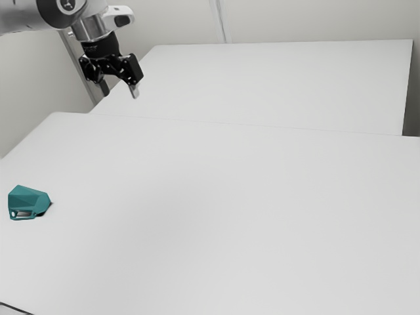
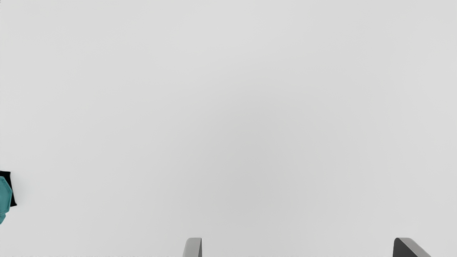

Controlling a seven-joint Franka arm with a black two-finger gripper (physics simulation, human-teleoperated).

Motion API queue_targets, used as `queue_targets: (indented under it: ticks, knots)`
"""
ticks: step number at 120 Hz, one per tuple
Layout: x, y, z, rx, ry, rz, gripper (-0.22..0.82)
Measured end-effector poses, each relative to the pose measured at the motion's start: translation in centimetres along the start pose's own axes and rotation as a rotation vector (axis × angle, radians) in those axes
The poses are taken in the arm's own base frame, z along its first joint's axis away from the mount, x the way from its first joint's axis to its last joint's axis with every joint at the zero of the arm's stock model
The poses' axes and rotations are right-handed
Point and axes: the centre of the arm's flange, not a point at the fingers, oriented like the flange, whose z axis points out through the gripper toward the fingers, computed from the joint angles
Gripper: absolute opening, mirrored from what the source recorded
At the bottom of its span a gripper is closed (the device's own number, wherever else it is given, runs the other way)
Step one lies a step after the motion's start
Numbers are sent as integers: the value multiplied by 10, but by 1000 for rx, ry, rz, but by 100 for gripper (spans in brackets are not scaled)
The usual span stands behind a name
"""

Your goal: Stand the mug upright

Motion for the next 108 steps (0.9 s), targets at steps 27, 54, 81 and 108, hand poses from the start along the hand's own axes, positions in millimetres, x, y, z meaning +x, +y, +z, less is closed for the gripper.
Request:
queue_targets:
  ticks: [27,54,81,108]
  knots:
    - [-2,0,-3,3,5,2,58]
    - [-5,-26,-4,4,1,-40,58]
    - [-15,-83,-4,3,-24,-137,58]
    - [-44,-157,11,-16,-55,-234,58]
